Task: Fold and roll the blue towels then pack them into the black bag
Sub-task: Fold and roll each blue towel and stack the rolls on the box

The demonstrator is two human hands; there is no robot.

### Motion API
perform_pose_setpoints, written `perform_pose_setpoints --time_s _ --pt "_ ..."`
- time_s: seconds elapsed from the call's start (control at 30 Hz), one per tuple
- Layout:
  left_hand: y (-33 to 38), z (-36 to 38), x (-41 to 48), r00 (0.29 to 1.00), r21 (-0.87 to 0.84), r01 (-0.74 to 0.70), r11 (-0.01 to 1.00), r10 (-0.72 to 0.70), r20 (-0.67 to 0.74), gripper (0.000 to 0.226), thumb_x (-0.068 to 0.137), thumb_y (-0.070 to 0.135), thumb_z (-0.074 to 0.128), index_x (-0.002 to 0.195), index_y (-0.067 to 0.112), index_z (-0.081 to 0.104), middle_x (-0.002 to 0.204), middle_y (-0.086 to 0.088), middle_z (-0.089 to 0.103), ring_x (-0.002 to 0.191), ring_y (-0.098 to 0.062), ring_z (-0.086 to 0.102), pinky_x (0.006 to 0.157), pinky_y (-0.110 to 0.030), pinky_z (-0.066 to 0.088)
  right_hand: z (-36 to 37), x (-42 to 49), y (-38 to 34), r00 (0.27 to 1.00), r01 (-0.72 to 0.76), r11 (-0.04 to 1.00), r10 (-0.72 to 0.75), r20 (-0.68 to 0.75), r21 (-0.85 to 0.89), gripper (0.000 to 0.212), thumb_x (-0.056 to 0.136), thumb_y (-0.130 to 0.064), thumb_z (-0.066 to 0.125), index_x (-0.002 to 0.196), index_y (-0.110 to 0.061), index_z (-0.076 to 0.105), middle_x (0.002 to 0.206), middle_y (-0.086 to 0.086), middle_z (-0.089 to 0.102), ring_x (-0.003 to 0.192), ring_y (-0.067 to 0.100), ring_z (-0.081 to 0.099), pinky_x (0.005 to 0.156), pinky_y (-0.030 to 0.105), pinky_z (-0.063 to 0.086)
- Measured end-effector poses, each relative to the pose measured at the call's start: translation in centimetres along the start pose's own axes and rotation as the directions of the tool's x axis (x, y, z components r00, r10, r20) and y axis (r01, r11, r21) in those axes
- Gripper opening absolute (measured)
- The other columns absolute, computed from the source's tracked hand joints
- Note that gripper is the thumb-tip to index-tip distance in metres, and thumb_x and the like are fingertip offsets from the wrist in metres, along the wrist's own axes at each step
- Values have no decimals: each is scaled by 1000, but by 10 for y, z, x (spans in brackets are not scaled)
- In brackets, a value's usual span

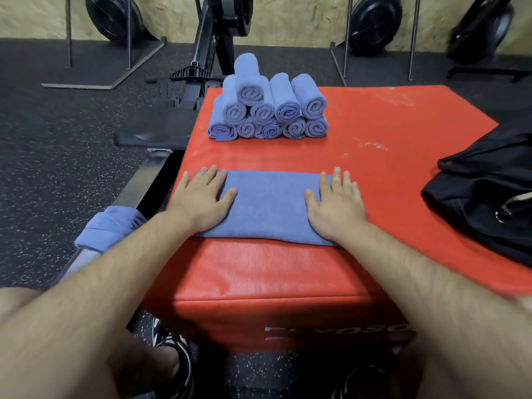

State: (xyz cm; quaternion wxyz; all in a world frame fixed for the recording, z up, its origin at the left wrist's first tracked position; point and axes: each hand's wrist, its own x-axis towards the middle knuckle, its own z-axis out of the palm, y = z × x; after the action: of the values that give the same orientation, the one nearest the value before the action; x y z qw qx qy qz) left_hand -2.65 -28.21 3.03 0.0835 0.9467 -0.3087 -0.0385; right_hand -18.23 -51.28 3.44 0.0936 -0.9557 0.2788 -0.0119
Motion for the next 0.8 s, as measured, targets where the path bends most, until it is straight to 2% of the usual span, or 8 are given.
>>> perform_pose_setpoints --time_s 0.07,0.13,0.23,0.37,0.6,0.67,0.73,0.8 --pt "9 0 6 994 5 -95 995 95 -58 58 103 53 32 156 30 30 166 1 19 154 -18 11 124 -45 2 -6 -5 -12 990 71 994 -80 -112 -81 62 100 -43 38 153 -11 32 163 17 20 149 36 18 120 47 17" --pt "19 -2 12 969 -43 -239 970 235 -77 56 99 51 32 150 32 40 163 3 28 153 -19 19 123 -46 11 -13 -14 -30 945 209 967 -238 -223 -148 45 95 -38 47 134 -17 57 141 11 50 127 35 43 102 45 35" --pt "32 -1 23 927 -64 -375 925 373 -45 47 100 44 38 145 33 50 158 5 38 147 -18 33 116 -44 25 -18 -25 -54 942 281 955 -293 -166 -92 33 96 -40 47 115 -19 64 115 8 59 107 34 55 88 43 43" --pt "36 -1 27 900 70 -419 905 424 -100 46 98 46 32 134 33 58 141 9 55 129 -15 53 98 -41 39 -14 -32 -70 974 206 964 -218 -57 -171 49 96 -54 40 122 -17 60 123 12 57 112 34 52 89 42 42" --pt "35 -5 29 920 240 -311 920 354 -166 46 97 50 32 121 31 65 114 3 63 104 -25 60 83 -39 34 -15 -14 -77 978 197 964 -207 -38 -180 61 94 -61 36 126 -15 60 131 12 55 124 31 48 99 46 36" --pt "33 -9 26 936 277 -250 928 305 -175 40 99 48 37 112 27 68 105 -2 62 99 -28 60 81 -40 33 -12 -5 -70 968 245 953 -250 -3 -180 63 94 -62 36 133 -17 56 142 9 51 137 30 39 109 50 28" --pt "36 -12 21 941 286 -210 935 273 -198 39 100 48 39 101 23 69 98 -5 62 96 -30 61 80 -39 35 -10 6 -59 960 278 941 -275 40 -192 62 97 -61 33 145 -24 46 157 5 36 150 31 19 118 55 14" --pt "38 -14 14 944 266 -186 946 248 -219 43 100 51 38 88 20 66 92 -7 65 92 -32 63 74 -38 35 -12 14 -49 962 272 943 -270 37 -193 58 99 -59 33 149 -31 39 164 3 23 153 32 6 120 55 7"
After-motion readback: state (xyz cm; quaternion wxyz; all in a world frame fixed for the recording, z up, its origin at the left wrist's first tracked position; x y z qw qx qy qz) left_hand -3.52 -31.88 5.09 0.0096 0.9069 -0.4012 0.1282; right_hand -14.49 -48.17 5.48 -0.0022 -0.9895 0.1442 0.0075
